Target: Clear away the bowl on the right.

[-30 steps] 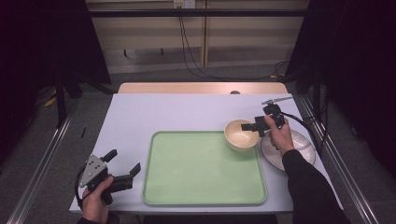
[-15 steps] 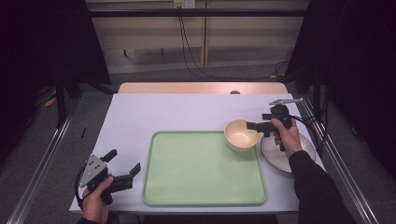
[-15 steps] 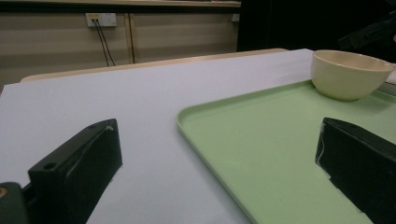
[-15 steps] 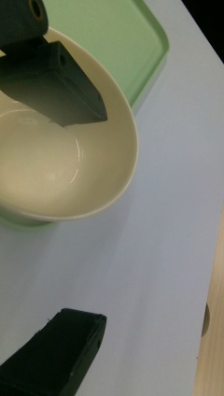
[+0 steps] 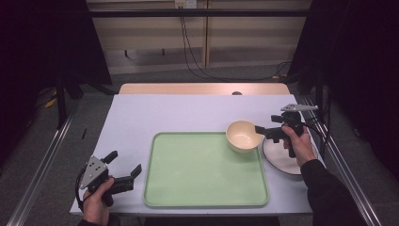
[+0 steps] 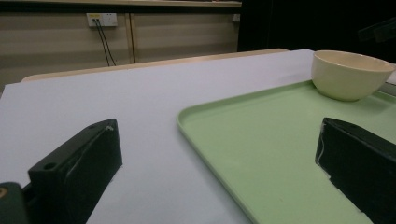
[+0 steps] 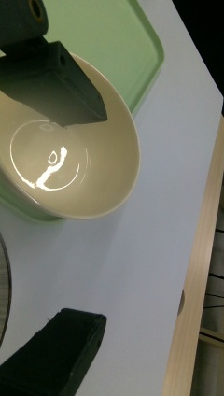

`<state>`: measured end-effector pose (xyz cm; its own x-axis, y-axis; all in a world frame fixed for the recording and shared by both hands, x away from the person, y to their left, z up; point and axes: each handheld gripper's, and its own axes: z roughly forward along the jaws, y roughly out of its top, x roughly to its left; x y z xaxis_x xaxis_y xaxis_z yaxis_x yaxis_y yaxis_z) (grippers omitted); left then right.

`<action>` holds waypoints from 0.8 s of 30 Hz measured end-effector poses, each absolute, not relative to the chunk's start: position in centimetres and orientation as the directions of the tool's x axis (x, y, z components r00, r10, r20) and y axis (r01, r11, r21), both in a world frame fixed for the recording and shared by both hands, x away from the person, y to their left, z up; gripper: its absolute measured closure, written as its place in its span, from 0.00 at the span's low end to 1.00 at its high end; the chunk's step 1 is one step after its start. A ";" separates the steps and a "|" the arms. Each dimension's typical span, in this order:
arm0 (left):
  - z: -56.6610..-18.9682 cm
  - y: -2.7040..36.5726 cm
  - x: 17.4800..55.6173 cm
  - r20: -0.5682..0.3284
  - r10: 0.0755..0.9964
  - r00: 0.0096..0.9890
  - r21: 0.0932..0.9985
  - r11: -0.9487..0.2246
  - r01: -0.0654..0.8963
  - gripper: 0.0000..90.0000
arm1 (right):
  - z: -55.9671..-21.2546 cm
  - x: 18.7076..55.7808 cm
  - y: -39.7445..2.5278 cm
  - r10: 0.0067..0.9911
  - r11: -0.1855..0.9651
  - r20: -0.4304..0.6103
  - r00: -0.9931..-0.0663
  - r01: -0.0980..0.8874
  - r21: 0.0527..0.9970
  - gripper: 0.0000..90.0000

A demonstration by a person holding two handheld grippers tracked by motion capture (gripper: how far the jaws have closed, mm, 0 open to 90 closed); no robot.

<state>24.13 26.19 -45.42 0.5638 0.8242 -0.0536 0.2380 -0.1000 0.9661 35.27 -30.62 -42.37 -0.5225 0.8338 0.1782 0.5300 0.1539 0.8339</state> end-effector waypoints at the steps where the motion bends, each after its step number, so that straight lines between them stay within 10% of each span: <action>1: -45.4 26.2 24.1 -0.054 0.824 0.564 0.966 -0.100 0.238 0.00 | -42.3 35.1 -30.7 0.835 0.152 0.177 -0.521 0.527 0.836 0.04; 24: -45.4 26.2 24.1 -0.054 0.823 0.565 0.967 -0.099 0.236 0.00 | -41.7 29.7 -32.7 0.856 0.166 0.111 -0.505 0.472 0.866 0.05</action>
<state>24.13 26.16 -45.41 0.5651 0.8233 -0.0536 0.2364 -0.0994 0.9666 29.68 -32.66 -41.68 -0.5054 0.8556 0.1114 0.4715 0.1658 0.8661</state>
